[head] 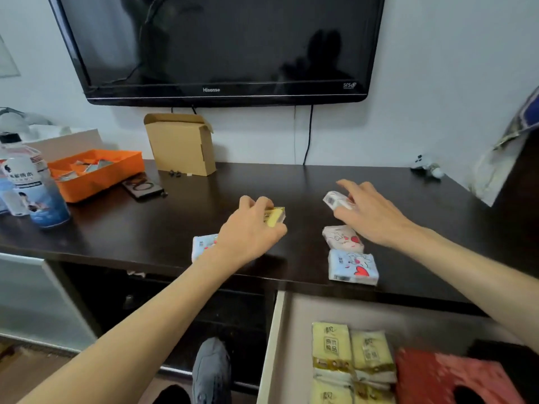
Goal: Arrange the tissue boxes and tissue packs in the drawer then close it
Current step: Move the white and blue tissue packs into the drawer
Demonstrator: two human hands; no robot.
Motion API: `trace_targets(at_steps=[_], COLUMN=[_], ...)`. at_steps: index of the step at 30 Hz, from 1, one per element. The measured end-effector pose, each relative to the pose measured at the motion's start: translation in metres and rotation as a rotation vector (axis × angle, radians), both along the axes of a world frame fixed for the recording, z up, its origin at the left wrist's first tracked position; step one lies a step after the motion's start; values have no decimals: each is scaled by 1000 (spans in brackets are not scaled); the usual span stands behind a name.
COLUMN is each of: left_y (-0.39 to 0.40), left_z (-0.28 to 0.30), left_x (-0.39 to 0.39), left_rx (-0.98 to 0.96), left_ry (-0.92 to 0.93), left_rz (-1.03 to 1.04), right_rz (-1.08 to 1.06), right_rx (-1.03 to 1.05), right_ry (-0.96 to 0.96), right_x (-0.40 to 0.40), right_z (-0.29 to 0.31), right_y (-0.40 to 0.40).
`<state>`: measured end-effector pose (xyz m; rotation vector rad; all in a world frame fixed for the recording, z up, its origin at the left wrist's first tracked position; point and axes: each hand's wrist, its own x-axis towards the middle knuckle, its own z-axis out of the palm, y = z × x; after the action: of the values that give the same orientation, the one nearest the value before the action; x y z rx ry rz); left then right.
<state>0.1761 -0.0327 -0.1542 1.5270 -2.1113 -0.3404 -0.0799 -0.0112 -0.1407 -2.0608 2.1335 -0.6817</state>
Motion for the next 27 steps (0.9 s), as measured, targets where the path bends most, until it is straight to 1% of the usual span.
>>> trace_targets(at_steps=[2,4,7,9,12,14,16,17,19,20,25,27], left_y=[6,6,1,-5,-12,-13,-11,-10,-5,-4,-19,-28], left_z=[-8,-17,-23,-19,-8,-4,-2,-1,0,1,6,12], left_x=[-21,-38,-51,-54,-58,-63,-72,-80,-97,-107,-133,-137], left_rx=[-1,50,73,75,49,-53,-144,-143,-64,-14,255,290], left_ry=[-110,-199,-305,-330,-350,-349,-281,-243,-210,-221,-391,-415], left_rz=[-1,-22,-27,-29,-17,-15,-65,-128,-258,-293,-339,-327], right_rz=[-76,-117,-93,-45,8,60,126,147,155,150,119,115], right_rx=[61,146,235,282,327,341,329,306,251,229,142,134], right_ry=[77,179,303,340,257,213,198,191,174,163,47,20], right_x=[-27,-46,-53,-56,-66,-75,-80,-82,-86,-87,-93,-92], right_z=[-3,-10,-23,-28,-23,-15,-12,-13,-15,-16,-22,-25], right_y=[16,32,47,51,53,56,60,61,62,64,70,74])
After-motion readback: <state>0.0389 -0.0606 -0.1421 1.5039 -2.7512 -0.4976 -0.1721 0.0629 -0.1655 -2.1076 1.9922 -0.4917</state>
